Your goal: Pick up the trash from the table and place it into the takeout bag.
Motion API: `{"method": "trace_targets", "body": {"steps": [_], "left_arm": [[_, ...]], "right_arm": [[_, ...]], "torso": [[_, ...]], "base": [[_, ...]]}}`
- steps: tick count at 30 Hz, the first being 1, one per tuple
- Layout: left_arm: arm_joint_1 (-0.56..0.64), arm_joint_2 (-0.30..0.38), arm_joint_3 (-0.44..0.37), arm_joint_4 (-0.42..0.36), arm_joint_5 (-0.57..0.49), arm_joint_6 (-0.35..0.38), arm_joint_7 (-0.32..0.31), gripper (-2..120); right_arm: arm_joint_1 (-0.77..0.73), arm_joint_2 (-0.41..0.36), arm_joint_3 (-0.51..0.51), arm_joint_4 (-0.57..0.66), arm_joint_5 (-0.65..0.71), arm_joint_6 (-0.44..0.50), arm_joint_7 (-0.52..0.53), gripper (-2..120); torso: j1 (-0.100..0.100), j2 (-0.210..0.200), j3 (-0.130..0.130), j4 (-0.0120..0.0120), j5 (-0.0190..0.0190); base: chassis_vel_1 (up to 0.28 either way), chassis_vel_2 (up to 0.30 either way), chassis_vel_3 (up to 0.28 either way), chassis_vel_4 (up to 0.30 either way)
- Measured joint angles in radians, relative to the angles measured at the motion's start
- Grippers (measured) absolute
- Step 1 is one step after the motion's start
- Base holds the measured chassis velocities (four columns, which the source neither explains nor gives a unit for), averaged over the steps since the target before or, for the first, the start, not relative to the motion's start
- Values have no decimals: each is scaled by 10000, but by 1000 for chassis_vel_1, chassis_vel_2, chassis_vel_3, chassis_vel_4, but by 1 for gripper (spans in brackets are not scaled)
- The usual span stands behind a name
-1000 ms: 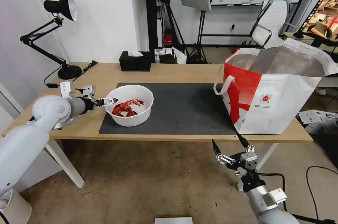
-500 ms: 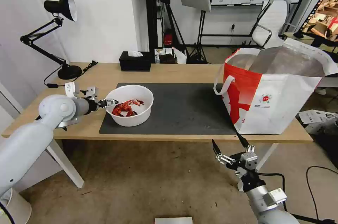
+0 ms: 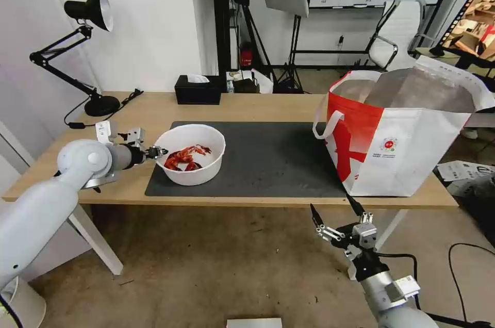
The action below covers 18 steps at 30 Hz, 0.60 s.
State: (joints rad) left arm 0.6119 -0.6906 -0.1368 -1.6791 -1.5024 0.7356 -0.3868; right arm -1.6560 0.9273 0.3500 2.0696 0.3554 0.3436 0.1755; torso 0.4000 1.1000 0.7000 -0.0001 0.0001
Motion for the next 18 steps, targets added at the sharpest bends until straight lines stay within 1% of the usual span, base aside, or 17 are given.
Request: {"method": "trace_targets", "body": {"steps": [4,6,7,9,11,12,13,14,15,16,17,18], "left_arm": [[237,-22,-279,-276,116,-30,-19,0],[387,-30,-486,-478,309,-305,-35,0],[387,-30,-486,-478,309,-305,-35,0],[411,-23,-571,-631,512,-690,-10,0],[216,6,-436,-801,1219,-1620,127,0],[216,6,-436,-801,1219,-1620,127,0],[82,32,-252,-808,1597,-2076,188,0],[-105,89,69,-782,2119,-2830,273,0],[-248,135,295,-738,2511,-3268,359,0],[-248,135,295,-738,2511,-3268,359,0],[-391,187,519,-710,2864,-3639,441,0],[-391,187,519,-710,2864,-3639,441,0]], "right_arm": [[0,0,0,0,0,0,0,100],[0,-1,0,0,0,0,0,100],[0,-1,0,0,0,0,0,100],[0,0,0,0,0,0,0,100],[0,0,0,0,0,0,0,100],[0,0,0,0,0,0,0,100],[0,0,0,0,0,0,0,100],[0,0,0,0,0,0,0,100],[0,0,0,0,0,0,0,100],[0,0,0,0,0,0,0,100],[0,-1,0,0,0,-1,0,100],[0,-1,0,0,0,-1,0,100]], "torso": [[0,-1,0,1,-1],[0,0,0,2,-2],[0,0,0,2,-2],[0,0,0,1,-1],[0,0,0,2,-2],[0,0,0,2,-2],[0,0,-1,2,1],[0,-1,0,0,-1],[0,0,0,-2,-1],[0,0,0,-2,-1],[0,0,0,-1,0],[0,0,0,-1,0]], "base": [[0,0,0,0],[0,0,0,0],[0,0,0,0],[0,0,0,0],[0,0,0,0],[0,0,0,0],[0,0,0,0],[0,0,0,0],[0,0,0,0],[0,0,0,0],[0,0,0,0],[0,0,0,0]]}}
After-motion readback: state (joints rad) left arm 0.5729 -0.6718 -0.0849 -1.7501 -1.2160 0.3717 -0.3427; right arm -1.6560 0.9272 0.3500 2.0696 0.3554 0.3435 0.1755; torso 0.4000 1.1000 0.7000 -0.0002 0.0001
